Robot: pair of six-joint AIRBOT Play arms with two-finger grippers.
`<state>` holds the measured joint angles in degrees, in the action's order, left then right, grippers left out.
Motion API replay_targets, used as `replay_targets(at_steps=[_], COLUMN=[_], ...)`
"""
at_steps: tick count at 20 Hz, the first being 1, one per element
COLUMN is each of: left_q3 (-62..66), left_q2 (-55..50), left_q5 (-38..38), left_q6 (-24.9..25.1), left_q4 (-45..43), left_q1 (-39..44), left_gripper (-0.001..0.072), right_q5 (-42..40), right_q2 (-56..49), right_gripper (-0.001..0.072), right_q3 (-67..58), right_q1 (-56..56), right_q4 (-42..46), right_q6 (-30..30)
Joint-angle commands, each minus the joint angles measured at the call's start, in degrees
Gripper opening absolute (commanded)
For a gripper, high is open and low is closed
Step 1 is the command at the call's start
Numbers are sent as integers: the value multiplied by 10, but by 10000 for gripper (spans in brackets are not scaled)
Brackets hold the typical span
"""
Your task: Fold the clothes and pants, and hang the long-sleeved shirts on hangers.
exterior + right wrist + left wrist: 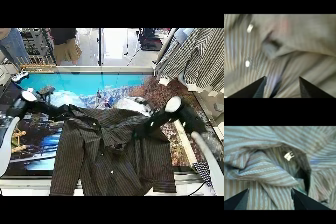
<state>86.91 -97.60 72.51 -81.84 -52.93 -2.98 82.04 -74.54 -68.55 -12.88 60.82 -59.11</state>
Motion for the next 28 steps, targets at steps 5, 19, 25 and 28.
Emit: replay_targets(at_steps=[5, 19, 25, 28], left_q3=[-11, 11, 246, 292], left_q2=[-22, -25, 92, 163], left_q5=[-41, -3, 142, 127], left_q6=[-45, 34, 95, 94], left_q4=[-20, -19, 112, 110], left_q1=[14, 9, -10, -10], left_gripper=[566, 17, 17, 17], right_q5=[-270, -279, -295, -275], right_q2=[38, 17, 127, 124], right_gripper=[654, 24, 22, 23], right_q3=[151, -44, -314, -382], right_q1=[-239, -159, -35, -7], right_q4=[185, 199, 200, 182], right_q6=[116, -145, -326, -369])
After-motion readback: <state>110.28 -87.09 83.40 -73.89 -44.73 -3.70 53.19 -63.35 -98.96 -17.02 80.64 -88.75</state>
